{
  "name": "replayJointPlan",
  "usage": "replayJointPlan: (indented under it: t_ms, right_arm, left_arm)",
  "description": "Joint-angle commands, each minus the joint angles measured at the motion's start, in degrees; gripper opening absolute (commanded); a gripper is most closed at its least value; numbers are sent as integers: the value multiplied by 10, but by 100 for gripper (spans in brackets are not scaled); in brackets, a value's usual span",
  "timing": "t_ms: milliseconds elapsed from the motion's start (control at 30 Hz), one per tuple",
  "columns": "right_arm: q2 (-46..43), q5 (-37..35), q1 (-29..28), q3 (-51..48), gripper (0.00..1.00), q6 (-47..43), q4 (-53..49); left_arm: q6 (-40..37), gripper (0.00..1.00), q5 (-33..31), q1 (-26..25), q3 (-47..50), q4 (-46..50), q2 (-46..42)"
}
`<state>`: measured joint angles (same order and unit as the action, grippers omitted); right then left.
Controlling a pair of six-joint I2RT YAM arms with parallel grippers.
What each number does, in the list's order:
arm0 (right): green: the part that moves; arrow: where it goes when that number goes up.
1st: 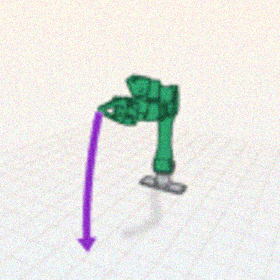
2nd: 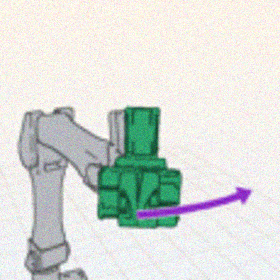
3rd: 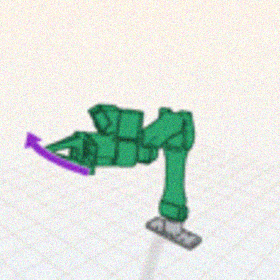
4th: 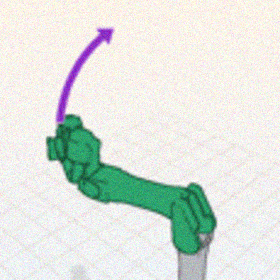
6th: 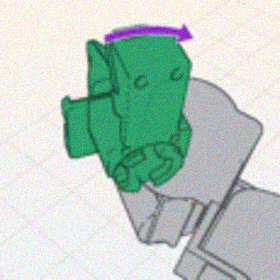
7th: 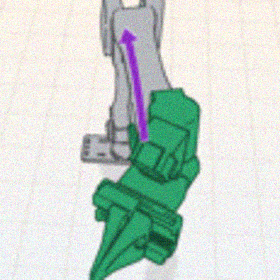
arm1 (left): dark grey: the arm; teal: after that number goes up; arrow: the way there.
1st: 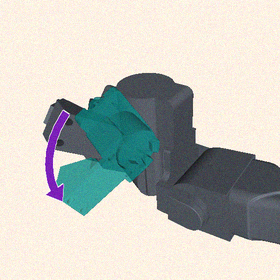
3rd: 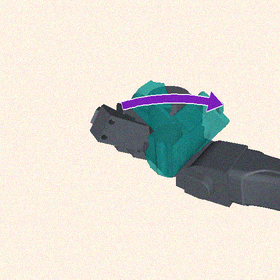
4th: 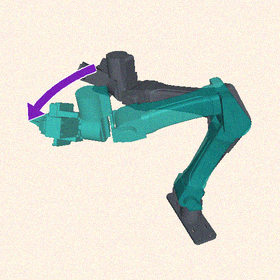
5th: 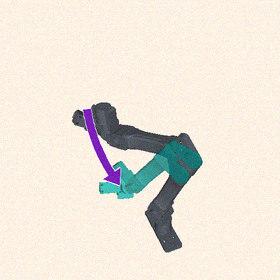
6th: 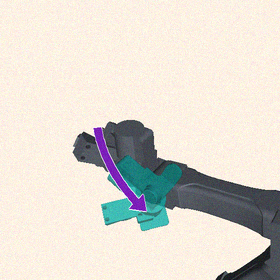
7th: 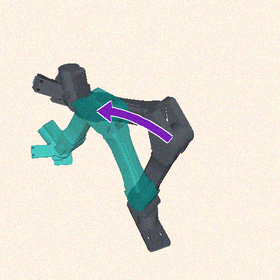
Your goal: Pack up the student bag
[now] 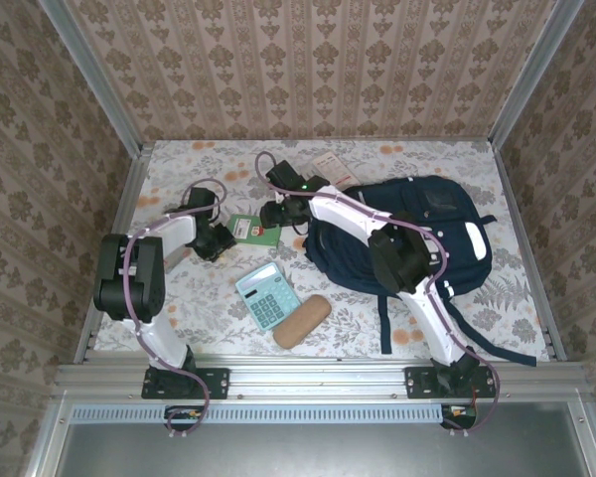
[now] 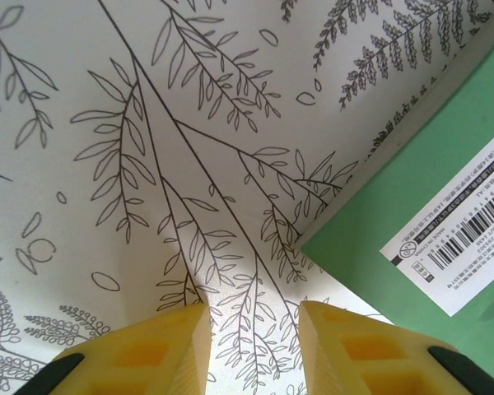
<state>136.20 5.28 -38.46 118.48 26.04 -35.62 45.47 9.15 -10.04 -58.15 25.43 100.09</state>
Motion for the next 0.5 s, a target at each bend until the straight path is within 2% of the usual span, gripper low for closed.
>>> replayJointPlan:
  t_ms: [0, 333, 467]
  right_arm:
    - [22, -13, 7, 32, 57, -12, -22]
    - [80, 23, 13, 89, 56, -20, -53]
    - [75, 37, 10, 68, 50, -18, -54]
  left_arm:
    - [5, 34, 3, -4, -13, -27, 5]
    - [8, 35, 21, -11, -27, -42, 5]
    - [8, 34, 26, -13, -41, -44, 26]
